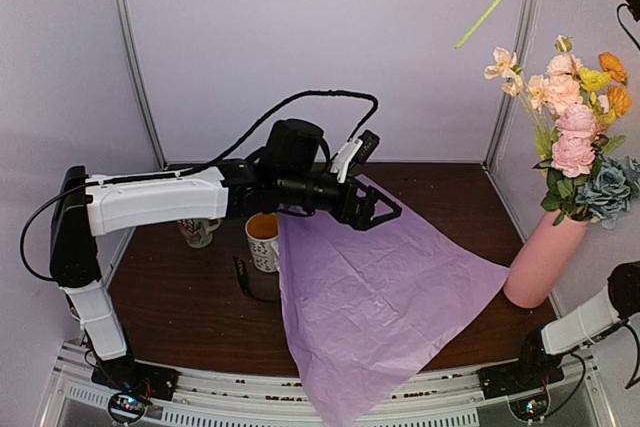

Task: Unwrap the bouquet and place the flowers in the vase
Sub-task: Place the fake flower in the vase.

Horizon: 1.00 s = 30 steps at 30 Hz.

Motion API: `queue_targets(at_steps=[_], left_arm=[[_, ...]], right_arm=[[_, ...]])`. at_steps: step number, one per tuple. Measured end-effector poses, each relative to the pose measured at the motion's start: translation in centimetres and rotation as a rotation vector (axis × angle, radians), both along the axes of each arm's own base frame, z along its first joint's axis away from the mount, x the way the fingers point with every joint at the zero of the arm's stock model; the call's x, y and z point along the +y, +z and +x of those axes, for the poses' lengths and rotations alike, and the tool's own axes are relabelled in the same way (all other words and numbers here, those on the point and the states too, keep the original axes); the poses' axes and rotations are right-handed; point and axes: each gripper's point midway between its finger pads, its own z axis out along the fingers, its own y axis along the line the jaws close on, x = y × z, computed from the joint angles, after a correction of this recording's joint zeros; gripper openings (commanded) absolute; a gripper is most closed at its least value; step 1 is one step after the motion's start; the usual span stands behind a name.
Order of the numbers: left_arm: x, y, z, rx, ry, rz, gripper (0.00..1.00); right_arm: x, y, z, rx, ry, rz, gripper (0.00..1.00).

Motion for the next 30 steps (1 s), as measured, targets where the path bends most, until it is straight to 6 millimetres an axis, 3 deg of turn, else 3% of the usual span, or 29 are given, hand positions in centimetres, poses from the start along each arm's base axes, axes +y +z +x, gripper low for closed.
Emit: queue_targets(at_steps=[5,8,13,18,22,26,30], left_arm=[[-0.2,0.8,-0.2,-0.005,-0.011,-0.014,0.98],[-0.3,0.6,-0.2,-0.001,-0.02,-0.015,0.98],[-0.7,-0.6,-0.3,0.016,-0.034,0.002,0.98],[-0.8,-1.0,-0.4,0.024,-0.041,0.009,0.98],[-0.7,-1.4,-0.4,0.025,-0.042,0.011,0.98],[-0.5,-2.5,-0.7,0.041,-0.048,0.03,0.98],[-0.6,-2.4,-0.7,0.039,-0.053,0.024,0.98]], right_arm=[[-2.3,1.1,-0.6,-0.038,-0.123,0.031,0.0],[-3.3,1.7,-2.0,-0.07,-0.212,0.049,0.0],[-5.3,3.1,-6.7,-0.131,-0.399,0.131,0.0],[-7.0,3.9,-13.0,-0.225,-0.587,0.212,0.0],[-9.0,3.6,-15.9,-0.27,-0.755,0.257,0.0],[-10.7,2.7,-16.5,-0.26,-0.893,0.262,0.0],[-12.0,1.2,-14.4,-0.191,-0.98,0.232,0.0]])
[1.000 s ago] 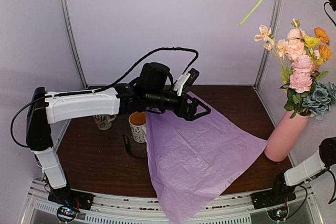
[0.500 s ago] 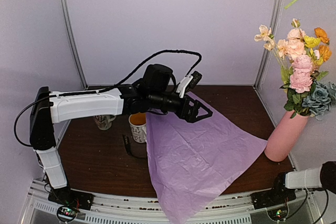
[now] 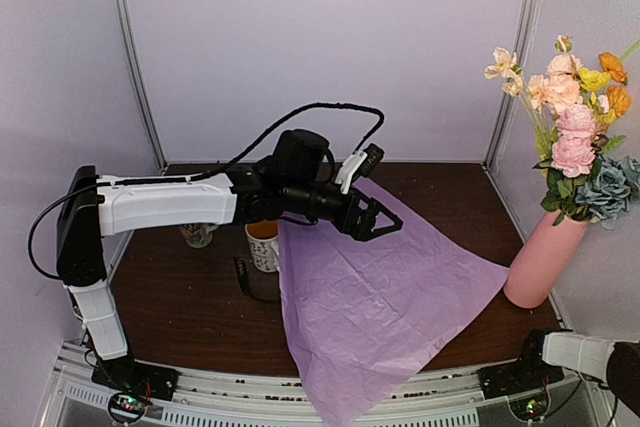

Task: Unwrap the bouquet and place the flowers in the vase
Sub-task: Place the fake flower in the vase.

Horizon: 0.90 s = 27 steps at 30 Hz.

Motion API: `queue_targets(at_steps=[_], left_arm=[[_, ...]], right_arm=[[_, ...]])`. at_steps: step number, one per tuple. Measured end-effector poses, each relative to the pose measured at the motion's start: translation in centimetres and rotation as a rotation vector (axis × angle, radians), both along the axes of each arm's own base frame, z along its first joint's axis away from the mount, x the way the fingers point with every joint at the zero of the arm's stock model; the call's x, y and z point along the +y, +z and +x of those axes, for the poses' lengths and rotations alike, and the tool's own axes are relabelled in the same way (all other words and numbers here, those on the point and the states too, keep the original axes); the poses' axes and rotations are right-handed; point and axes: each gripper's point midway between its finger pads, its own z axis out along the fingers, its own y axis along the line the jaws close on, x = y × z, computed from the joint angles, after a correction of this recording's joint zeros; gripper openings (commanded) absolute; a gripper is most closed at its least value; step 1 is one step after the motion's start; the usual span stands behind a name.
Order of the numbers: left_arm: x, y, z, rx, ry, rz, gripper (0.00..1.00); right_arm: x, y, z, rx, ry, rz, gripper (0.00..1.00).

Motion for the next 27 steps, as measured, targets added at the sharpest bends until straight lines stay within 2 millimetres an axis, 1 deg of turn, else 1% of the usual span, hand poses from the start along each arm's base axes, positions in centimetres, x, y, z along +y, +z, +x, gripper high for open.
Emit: queue_targets(at_steps=[4,6,8,12,16,19,23,27], left_arm=[[0.0,0.0,0.0,-0.002,-0.003,0.0,0.98],[0.0,0.0,0.0,-0.002,-0.004,0.0,0.98],[0.0,-0.1,-0.1,-0.004,-0.006,0.002,0.98],[-0.1,-0.5,-0.1,-0.001,-0.016,0.007,0.98],[-0.5,-1.7,-0.1,0.013,-0.028,0.023,0.98],[-0.8,-2.6,-0.2,0.028,-0.039,0.035,0.98],[-1.0,-3.4,-0.2,0.04,-0.049,0.044,0.98],[-1.1,-3.5,-0.4,0.044,-0.059,0.041,0.98]], right_arm=[[-1.1,-2.1,3.0,0.113,-0.041,0.019,0.0],[-1.6,-2.8,3.9,0.158,-0.067,0.028,0.0],[-2.1,-3.1,4.3,0.187,-0.096,0.031,0.0],[-2.7,-4.2,4.5,0.242,-0.154,0.018,0.0],[-3.4,-5.3,4.0,0.289,-0.219,0.003,0.0],[-3.4,-6.2,3.6,0.324,-0.234,-0.007,0.0],[-2.3,-7.8,3.4,0.376,-0.183,-0.04,0.0],[-1.0,-8.8,3.2,0.406,-0.11,-0.059,0.0]])
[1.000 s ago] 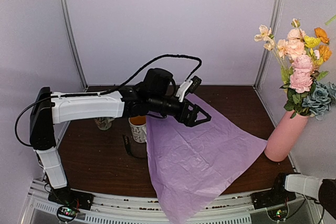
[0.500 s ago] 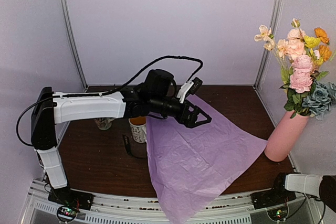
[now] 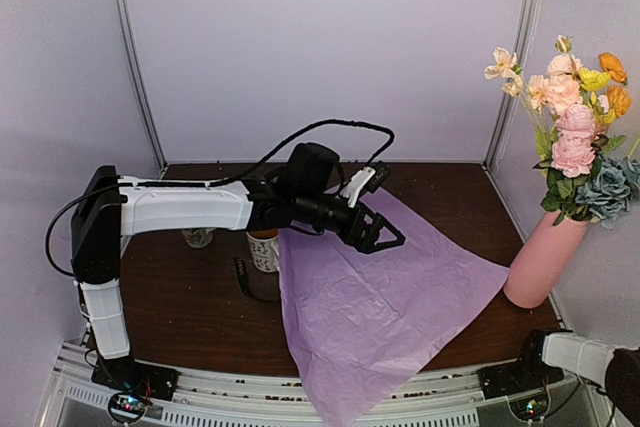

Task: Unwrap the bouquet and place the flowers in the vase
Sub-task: Place the fake flower in the vase.

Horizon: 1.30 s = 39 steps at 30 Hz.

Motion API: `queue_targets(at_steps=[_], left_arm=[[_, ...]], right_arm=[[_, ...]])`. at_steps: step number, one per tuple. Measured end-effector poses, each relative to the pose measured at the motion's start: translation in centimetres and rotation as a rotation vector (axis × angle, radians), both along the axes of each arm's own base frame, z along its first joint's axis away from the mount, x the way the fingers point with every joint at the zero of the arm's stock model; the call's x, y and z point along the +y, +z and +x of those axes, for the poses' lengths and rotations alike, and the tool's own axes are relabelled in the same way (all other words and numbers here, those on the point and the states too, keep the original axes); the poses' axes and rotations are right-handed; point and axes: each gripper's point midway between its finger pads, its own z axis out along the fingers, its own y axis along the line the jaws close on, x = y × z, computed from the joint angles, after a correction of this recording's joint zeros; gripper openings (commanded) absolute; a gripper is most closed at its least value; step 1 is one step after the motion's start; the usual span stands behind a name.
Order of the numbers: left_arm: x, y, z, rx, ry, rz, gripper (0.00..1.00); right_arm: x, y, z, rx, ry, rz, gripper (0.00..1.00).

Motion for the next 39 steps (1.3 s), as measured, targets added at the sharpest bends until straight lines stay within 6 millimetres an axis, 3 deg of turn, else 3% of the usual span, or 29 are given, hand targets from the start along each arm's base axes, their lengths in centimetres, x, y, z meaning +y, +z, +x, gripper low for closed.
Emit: queue_targets(at_steps=[6,11,14,19,30,39], left_arm=[[-0.3,0.5,0.0,-0.001,-0.005,-0.026,0.98],[-0.8,0.3,0.0,0.014,-0.019,-0.035,0.98],[-0.8,0.3,0.0,0.018,-0.02,-0.036,0.98],[-0.9,0.6,-0.1,0.023,-0.025,-0.044,0.98],[-0.9,0.7,-0.2,0.032,-0.028,-0.046,0.98],[-0.9,0.6,-0.2,0.042,-0.025,-0.046,0.98]], right_arm=[[1.9,-2.6,-0.9,0.053,0.102,0.005,0.0],[3.8,-1.9,-4.3,-0.014,0.178,-0.019,0.0],[4.8,-2.0,-5.4,-0.028,0.225,-0.024,0.0],[4.9,-4.5,-3.1,0.076,0.259,0.01,0.0],[2.9,-13.3,4.9,0.382,0.231,0.075,0.0],[2.2,-12.9,5.1,0.316,0.18,0.017,0.0]])
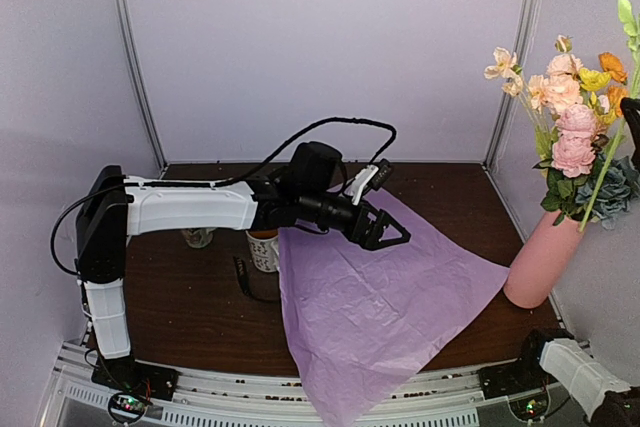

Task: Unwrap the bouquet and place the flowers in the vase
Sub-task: Place the fake flower in the vase.

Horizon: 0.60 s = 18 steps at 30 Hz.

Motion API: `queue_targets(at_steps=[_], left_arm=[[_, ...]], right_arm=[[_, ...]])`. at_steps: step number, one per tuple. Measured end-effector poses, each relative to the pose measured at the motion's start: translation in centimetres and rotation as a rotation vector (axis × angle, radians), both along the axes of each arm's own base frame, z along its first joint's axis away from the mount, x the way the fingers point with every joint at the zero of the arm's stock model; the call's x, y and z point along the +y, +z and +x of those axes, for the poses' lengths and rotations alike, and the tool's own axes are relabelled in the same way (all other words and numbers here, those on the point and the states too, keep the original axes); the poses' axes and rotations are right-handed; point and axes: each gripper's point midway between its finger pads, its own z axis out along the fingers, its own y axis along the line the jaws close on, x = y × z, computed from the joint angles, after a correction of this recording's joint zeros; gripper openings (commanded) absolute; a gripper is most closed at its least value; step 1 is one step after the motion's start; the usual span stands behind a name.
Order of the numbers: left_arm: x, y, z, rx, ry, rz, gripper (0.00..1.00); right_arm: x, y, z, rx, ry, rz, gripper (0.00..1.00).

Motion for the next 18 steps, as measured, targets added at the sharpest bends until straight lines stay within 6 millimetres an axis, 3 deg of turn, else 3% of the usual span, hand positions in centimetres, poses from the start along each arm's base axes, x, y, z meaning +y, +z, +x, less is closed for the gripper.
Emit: queue_targets(at_steps=[13,18], left_arm=[[-0.3,-0.7,-0.4,0.031,-0.004,0.011,0.98],[-0.4,-0.7,-0.7,0.031,-0.009,0.011,0.98]], right_arm=[[-0.6,2.7,0.5,-0.126,-0.028,-0.006,0.0],[-0.8,2.2,1.5,-0.119,-0.027,0.011,0.0]])
